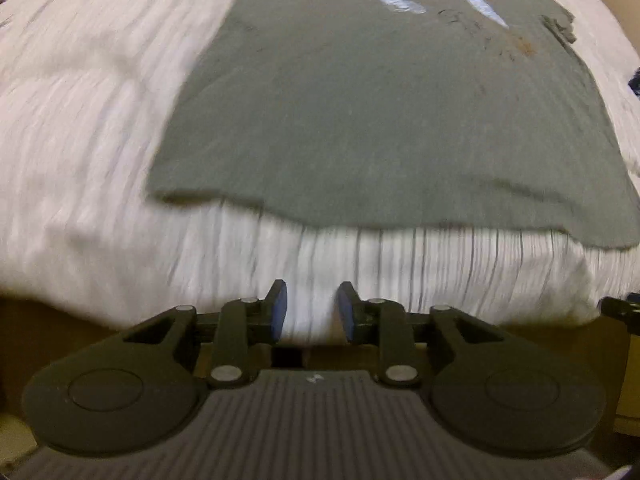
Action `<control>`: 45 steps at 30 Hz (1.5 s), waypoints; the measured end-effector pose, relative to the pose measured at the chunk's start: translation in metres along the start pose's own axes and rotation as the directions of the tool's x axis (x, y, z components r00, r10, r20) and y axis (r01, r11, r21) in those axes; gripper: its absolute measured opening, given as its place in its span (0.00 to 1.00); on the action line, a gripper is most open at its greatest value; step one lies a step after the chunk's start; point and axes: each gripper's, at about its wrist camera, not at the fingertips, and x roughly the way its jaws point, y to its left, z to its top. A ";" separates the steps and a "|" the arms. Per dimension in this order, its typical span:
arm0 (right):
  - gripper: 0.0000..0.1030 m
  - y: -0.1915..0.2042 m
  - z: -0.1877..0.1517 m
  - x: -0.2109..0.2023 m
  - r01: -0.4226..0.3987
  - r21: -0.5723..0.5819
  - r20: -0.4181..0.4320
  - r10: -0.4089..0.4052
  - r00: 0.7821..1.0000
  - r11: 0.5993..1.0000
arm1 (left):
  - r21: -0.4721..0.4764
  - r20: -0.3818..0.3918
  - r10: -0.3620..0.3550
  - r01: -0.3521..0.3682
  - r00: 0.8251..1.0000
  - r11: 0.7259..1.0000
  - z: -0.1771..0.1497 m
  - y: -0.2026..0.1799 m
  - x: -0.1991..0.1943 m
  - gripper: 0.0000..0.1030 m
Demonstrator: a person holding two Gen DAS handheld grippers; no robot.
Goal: Fold clothes
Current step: 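Lower the t-shirt flat onto the bed and open both grippers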
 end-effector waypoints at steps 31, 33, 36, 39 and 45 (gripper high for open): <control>0.68 0.021 0.018 -0.226 -0.136 -0.020 0.213 0.137 0.967 0.990 | -0.038 0.327 0.051 -0.041 0.943 0.998 0.006 -0.110 -0.256 0.51; 0.68 0.021 0.016 -0.228 -0.132 -0.023 0.214 0.134 0.968 0.991 | -0.034 0.331 0.056 -0.048 0.942 0.998 0.005 -0.110 -0.260 0.52; 0.68 0.022 0.012 -0.230 -0.134 -0.028 0.205 0.137 0.969 0.991 | -0.032 0.326 0.067 -0.059 0.943 0.998 0.002 -0.108 -0.261 0.53; 0.68 0.024 0.009 -0.228 -0.137 -0.030 0.184 0.141 0.973 0.990 | -0.034 0.308 0.079 -0.072 0.948 0.997 -0.002 -0.107 -0.260 0.54; 0.68 0.025 0.002 -0.226 -0.133 -0.043 0.159 0.138 0.977 0.990 | -0.030 0.273 0.093 -0.088 0.957 0.996 -0.011 -0.104 -0.253 0.54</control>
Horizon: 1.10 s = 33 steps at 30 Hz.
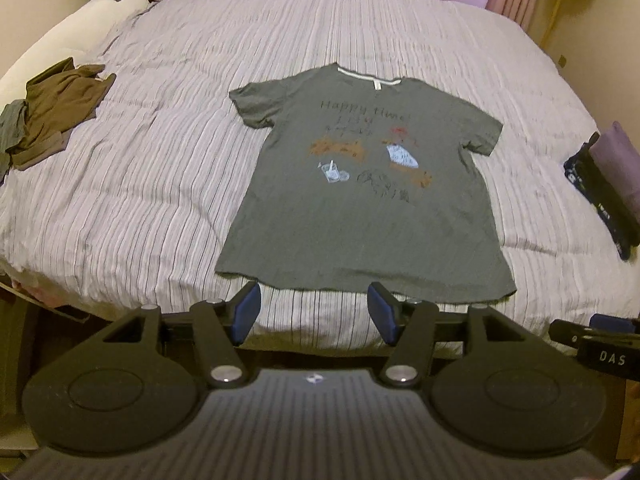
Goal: Fold clothes
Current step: 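Lower the t-shirt flat onto the bed and open both grippers, then grasp the t-shirt side edge below the sleeve with the left gripper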
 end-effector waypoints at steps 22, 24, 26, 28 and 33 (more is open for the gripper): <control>0.68 0.012 0.012 -0.002 -0.002 -0.008 0.010 0.003 1.000 1.000 | 0.008 0.020 -0.009 0.009 1.000 1.000 0.013 0.001 -0.002 0.54; 0.68 0.011 0.015 0.000 -0.004 -0.008 0.009 0.004 1.000 1.000 | 0.003 0.019 -0.007 0.007 1.000 1.000 0.014 0.002 0.000 0.54; 0.68 0.010 0.017 0.002 -0.005 -0.008 0.006 0.005 1.000 1.000 | -0.002 0.013 -0.004 0.004 1.000 1.000 0.015 0.003 0.003 0.54; 0.68 0.010 0.020 0.005 -0.007 -0.009 0.001 0.007 1.000 1.000 | -0.007 0.004 -0.001 0.001 1.000 1.000 0.017 0.005 0.006 0.54; 0.68 0.012 0.032 0.017 -0.013 -0.011 -0.018 0.013 1.000 1.000 | -0.019 -0.023 0.003 -0.003 1.000 1.000 0.026 0.011 0.019 0.54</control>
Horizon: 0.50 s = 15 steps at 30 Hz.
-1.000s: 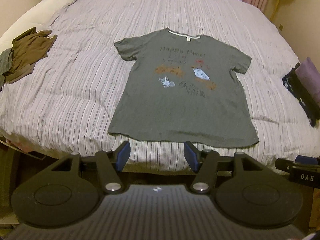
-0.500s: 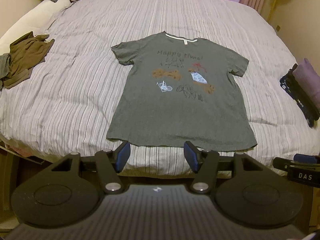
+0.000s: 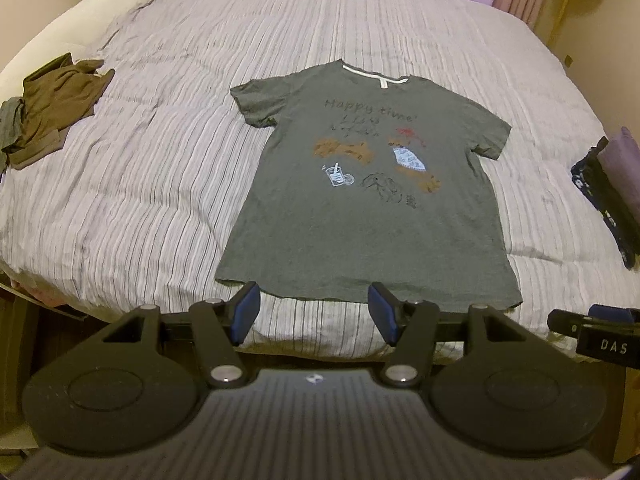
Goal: Fold clothes
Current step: 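Grasp the t-shirt side edge below the sleeve with the left gripper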
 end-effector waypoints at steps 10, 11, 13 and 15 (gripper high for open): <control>0.68 -0.017 0.058 0.045 0.029 0.084 0.030 -0.032 0.999 0.996 | -0.124 0.031 -0.168 0.171 0.985 0.978 0.073 0.049 0.080 0.60; 0.68 -0.026 0.067 0.052 0.043 0.105 0.026 -0.046 0.999 0.993 | -0.147 0.031 -0.192 0.194 0.981 0.970 0.083 0.055 0.091 0.60; 0.68 -0.036 0.085 0.068 0.071 0.146 0.009 -0.073 0.997 0.987 | -0.214 0.030 -0.236 0.237 0.971 0.948 0.106 0.070 0.121 0.60; 0.68 -0.043 0.103 0.085 0.095 0.180 -0.012 -0.094 0.996 0.979 | -0.282 0.027 -0.260 0.257 0.965 0.924 0.128 0.087 0.155 0.59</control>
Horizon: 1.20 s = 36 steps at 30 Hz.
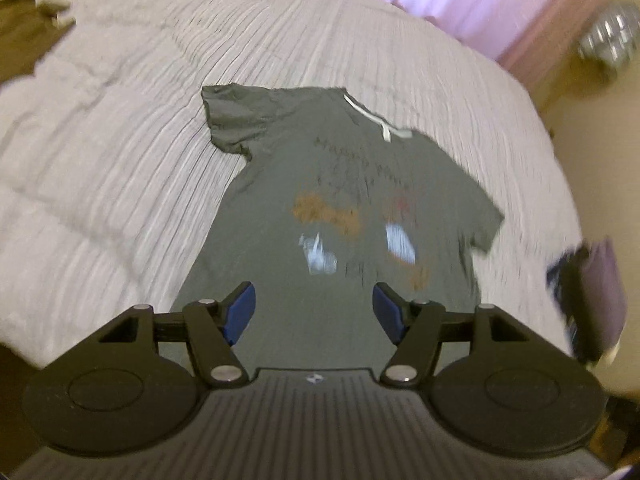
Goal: Fold clothes
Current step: 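Grasp the t-shirt side edge below the sleeve with the left gripper, then fold the gripped side over toward the shirt's middle with the left gripper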
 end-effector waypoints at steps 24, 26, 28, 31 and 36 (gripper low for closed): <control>0.68 0.021 0.116 0.232 0.202 0.044 -0.127 -0.195 0.973 0.978 | -0.703 0.317 -0.140 0.331 0.938 0.629 0.103 0.180 0.278 0.57; 0.68 0.018 0.120 0.242 0.199 0.041 -0.120 -0.193 0.974 0.979 | -0.699 0.361 -0.146 0.370 0.921 0.612 0.102 0.180 0.284 0.51; 0.68 0.014 0.124 0.252 0.188 0.041 -0.122 -0.182 0.976 0.981 | -0.695 0.381 -0.145 0.386 0.913 0.607 0.100 0.181 0.289 0.41; 0.68 0.012 0.130 0.263 0.166 0.015 -0.129 -0.163 0.978 0.986 | -0.684 0.380 -0.131 0.374 0.916 0.627 0.102 0.181 0.294 0.18; 0.68 0.008 0.136 0.268 0.130 -0.024 -0.133 -0.132 0.982 0.991 | -0.620 0.391 -0.053 0.306 0.919 0.722 0.111 0.169 0.281 0.10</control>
